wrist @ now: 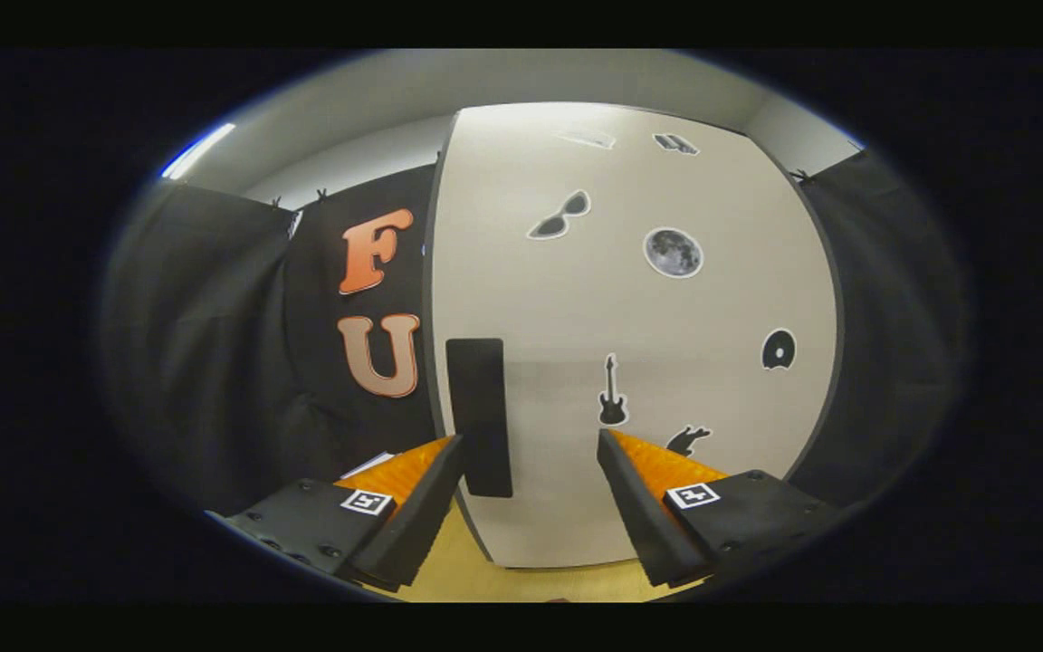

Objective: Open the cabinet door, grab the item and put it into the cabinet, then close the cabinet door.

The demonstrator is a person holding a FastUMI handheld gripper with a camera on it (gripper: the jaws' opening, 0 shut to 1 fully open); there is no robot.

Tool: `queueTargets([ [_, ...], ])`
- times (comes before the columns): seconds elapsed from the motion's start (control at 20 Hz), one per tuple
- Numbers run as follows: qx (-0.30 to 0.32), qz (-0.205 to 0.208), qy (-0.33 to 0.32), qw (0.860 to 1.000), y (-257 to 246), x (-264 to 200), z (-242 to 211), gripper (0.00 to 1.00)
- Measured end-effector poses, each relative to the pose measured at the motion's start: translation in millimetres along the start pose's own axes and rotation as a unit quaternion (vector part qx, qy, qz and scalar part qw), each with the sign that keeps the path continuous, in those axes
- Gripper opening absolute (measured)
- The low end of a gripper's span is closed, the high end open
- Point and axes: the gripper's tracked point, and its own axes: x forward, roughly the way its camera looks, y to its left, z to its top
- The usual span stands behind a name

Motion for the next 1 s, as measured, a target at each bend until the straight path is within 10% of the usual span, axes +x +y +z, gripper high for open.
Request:
queueTargets([
  [1.0, -0.004, -0.058, -0.019, 0.998, -151, -207, 0, 0.95],
])
